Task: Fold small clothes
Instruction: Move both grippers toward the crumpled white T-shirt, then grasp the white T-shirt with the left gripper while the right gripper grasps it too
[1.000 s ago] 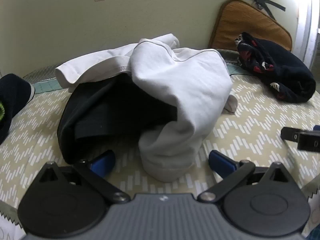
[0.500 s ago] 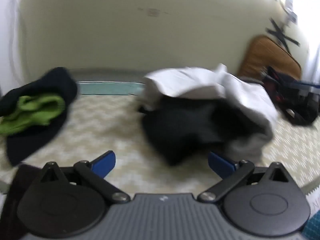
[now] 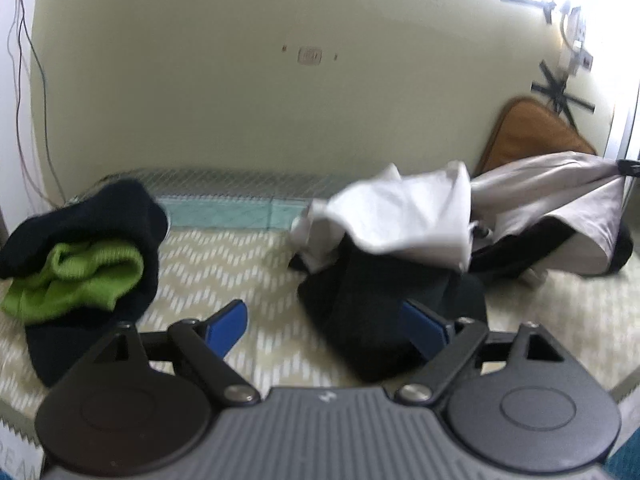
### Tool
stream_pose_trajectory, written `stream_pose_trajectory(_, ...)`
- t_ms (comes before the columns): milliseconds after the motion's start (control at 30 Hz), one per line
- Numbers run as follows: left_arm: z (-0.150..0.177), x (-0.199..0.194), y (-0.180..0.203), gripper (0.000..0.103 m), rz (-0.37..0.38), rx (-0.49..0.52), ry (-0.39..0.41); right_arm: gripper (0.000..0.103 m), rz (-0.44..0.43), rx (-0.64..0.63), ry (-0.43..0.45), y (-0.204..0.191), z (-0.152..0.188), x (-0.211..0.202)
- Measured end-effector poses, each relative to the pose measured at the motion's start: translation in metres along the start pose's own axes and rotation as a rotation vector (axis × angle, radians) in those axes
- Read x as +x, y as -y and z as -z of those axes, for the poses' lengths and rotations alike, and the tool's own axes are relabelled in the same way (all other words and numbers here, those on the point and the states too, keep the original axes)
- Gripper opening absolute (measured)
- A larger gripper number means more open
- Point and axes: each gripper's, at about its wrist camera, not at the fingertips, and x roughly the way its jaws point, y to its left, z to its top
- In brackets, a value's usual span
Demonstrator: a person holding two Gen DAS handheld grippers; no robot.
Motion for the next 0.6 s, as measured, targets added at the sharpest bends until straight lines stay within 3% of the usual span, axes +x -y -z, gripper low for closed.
stream_pose_trajectory(100,-0.018,0.007,0.005,0.101,0.033,-0.016,0.02,0.002,0.12,0.009,0.041,0.027,-0.013,-0.031)
stream_pose_trajectory(267,-0.035,0.041,0.036,0.1,0.07,0.04,-0.018,0.008,-0.008,0.079,-0.014,0.023,-0.013,-0.07)
stream_pose_trajectory(333,-0.038,0.054,0.062,0.097,0.076,0.123,-0.018,0.021,-0.067,0.085,-0.05,0.008,-0.003,-0.08)
stream_pose_trajectory(367,-0.039,0.06,0.074,0.093,0.081,0.161,-0.02,0.039,-0.092,0.089,-0.068,-0.004,0.001,-0.086)
stream_pose_trajectory(400,-0.039,0.068,0.086,0.088,0.08,0.196,-0.03,0.055,-0.114,0.096,-0.087,-0.01,0.001,-0.081)
stream_pose_trajectory(433,-0.039,0.078,0.096,0.068,0.067,0.228,-0.046,0.058,-0.138,0.096,-0.101,-0.022,0.004,-0.082)
stream_pose_trajectory(467,-0.04,0.089,0.105,0.036,0.042,0.258,-0.072,0.06,-0.165,0.088,-0.118,-0.03,-0.003,-0.07)
stream_pose_trajectory(500,-0.04,0.097,0.108,0.024,0.016,0.271,-0.097,0.062,-0.185,0.073,-0.132,-0.044,-0.004,-0.066)
stream_pose_trajectory(533,-0.044,0.104,0.104,0.017,0.003,0.253,-0.114,0.064,-0.198,0.06,-0.145,-0.057,-0.004,-0.062)
stream_pose_trajectory(600,-0.057,0.103,0.078,0.012,0.034,0.147,-0.116,0.073,-0.23,0.032,-0.169,-0.074,-0.01,-0.044)
